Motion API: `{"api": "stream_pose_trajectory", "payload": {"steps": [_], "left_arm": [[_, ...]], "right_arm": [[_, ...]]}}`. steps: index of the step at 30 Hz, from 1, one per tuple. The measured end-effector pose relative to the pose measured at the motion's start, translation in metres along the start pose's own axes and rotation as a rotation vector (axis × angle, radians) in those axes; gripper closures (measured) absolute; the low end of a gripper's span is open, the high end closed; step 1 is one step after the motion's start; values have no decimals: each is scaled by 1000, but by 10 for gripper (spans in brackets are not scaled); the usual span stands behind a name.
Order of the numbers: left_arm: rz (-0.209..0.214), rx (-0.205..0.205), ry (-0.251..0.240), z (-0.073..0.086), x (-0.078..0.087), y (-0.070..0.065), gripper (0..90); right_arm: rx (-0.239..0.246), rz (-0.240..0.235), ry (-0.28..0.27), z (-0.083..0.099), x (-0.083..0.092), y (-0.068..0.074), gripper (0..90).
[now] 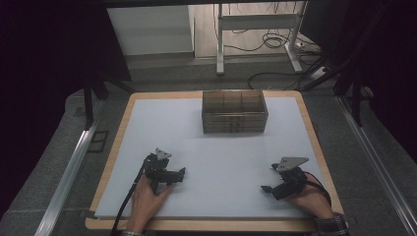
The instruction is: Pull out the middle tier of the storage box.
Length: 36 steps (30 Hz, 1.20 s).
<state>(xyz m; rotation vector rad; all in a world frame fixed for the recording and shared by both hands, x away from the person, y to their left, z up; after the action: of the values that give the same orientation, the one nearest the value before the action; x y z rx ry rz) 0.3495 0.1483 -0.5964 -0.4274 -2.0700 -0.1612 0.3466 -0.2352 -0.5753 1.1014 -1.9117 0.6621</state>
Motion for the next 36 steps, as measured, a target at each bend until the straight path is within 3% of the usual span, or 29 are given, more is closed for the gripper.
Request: {"api": "stream_pose_trajectory", "payload": {"steps": [36], "left_arm": [[-1, -1, 0, 0, 0, 0, 0]], "right_arm": [[-15, 2, -7, 0, 2, 1, 92]]}}
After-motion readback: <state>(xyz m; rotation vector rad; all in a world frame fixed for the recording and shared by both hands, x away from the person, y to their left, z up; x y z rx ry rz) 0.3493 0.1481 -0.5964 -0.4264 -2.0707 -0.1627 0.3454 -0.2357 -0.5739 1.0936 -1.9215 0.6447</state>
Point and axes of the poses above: each handheld gripper's, and its own axes: x roughly backward along the jaws, z roughly out of its underside, y roughly to its left, the point moved 6 cm from there along -x, roughly forward along the jaws, and after that the axes turned 12 degrees about y, right-handed, at the moved point
